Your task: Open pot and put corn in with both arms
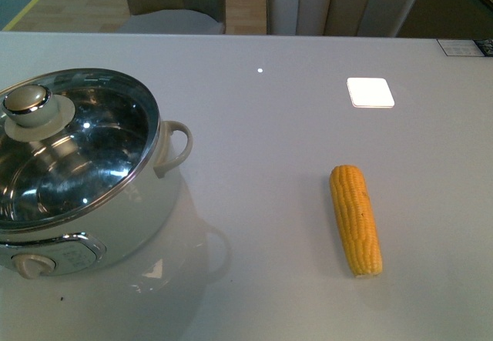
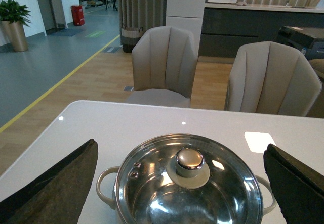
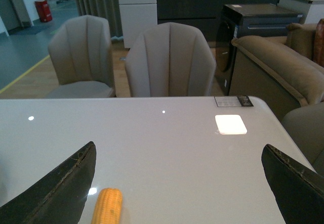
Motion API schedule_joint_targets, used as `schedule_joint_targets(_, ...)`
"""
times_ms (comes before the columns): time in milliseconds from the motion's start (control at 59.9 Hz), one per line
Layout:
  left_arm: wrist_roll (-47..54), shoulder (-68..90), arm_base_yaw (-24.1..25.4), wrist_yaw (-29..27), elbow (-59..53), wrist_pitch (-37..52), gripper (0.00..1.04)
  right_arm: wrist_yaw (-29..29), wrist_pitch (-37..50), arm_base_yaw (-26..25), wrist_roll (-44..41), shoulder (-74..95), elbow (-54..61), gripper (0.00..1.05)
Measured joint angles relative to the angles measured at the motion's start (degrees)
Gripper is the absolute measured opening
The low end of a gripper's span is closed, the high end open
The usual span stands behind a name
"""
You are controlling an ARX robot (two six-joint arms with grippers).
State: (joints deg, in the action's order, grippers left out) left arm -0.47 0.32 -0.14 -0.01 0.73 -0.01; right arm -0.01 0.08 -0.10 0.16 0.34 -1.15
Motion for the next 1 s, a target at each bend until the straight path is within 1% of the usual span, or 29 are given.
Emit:
schedule_joint_targets(867,0.0,0.1,0.0,0.2,0.0,-0.1,0.98,0.0,0.0,0.0,0.0,0.0,0.0,0.96)
schedule_joint_targets(884,-0.6,0.5,0.2,0.8,0.2,-0.8,0.98,0.0,0.0,0.0,0.0,0.0,0.0,0.96)
schedule_joint_targets(918,-3.3,3.6,0.9,5.1,2.8,-7.7,0.98,0.0,0.0,0.0,0.0,0.0,0.0,0.96)
schedule_joint_targets(968,-7.0,10.7,0.9,7.6,6.8,-15.5,0.98,0.0,0.0,0.0,0.0,0.0,0.0,0.96)
schedule_joint_targets(1001,-8.4,14.7,0.3,7.7,8.1,-17.2,0.98,0.0,0.0,0.0,0.0,0.0,0.0,0.96)
